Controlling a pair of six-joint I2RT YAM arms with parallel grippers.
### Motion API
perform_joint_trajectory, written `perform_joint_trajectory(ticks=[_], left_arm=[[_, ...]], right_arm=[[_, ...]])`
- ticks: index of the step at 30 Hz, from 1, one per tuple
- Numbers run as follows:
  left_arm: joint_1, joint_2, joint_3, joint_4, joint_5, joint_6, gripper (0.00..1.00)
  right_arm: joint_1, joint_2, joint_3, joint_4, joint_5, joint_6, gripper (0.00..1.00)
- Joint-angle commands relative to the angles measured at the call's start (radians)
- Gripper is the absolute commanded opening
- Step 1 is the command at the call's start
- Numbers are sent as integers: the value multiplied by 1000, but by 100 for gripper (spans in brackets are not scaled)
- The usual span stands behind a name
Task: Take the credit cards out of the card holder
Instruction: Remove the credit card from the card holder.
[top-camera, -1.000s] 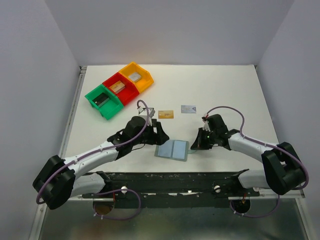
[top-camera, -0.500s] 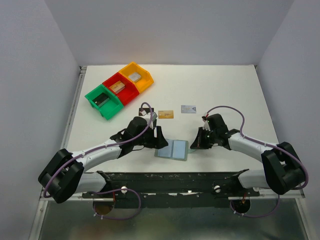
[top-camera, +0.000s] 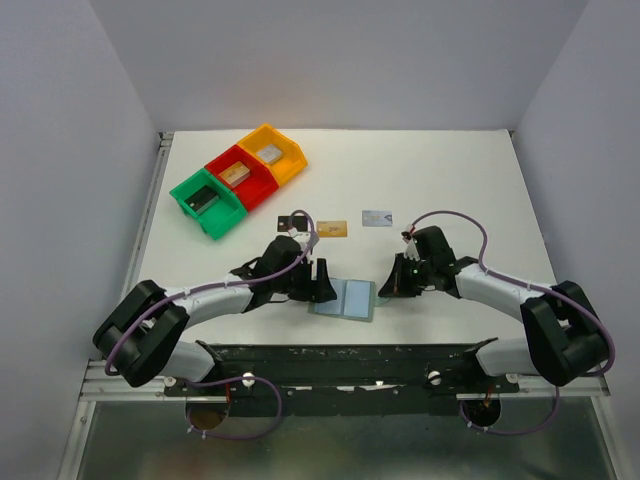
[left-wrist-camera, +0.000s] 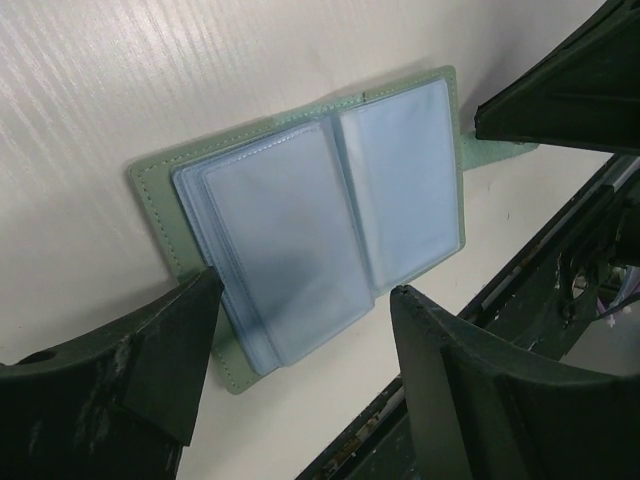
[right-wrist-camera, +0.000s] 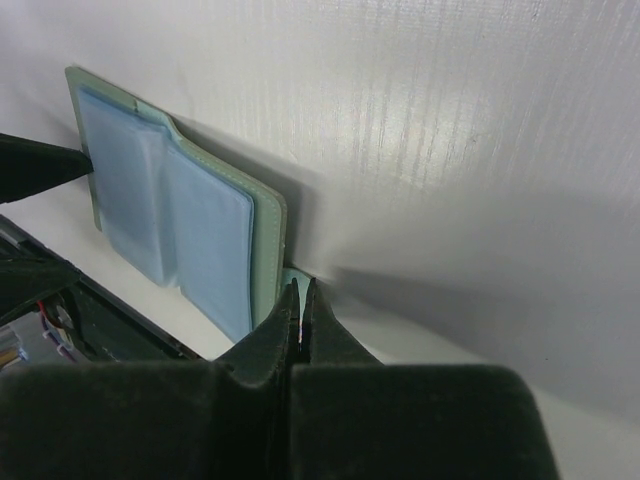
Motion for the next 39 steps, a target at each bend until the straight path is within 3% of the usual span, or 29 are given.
perform_joint_trajectory(ticks=[1, 14, 39], left_arm=[[1, 22, 26, 14, 31, 10, 80], [-33, 88, 74, 63, 135, 47, 79], [-104, 59, 144, 39, 143, 130, 74]], right_arm=[[5, 16, 22, 19, -29, -11, 0], [5, 58, 28, 51, -69, -5, 0], [5, 35, 42, 5, -35, -28, 0]])
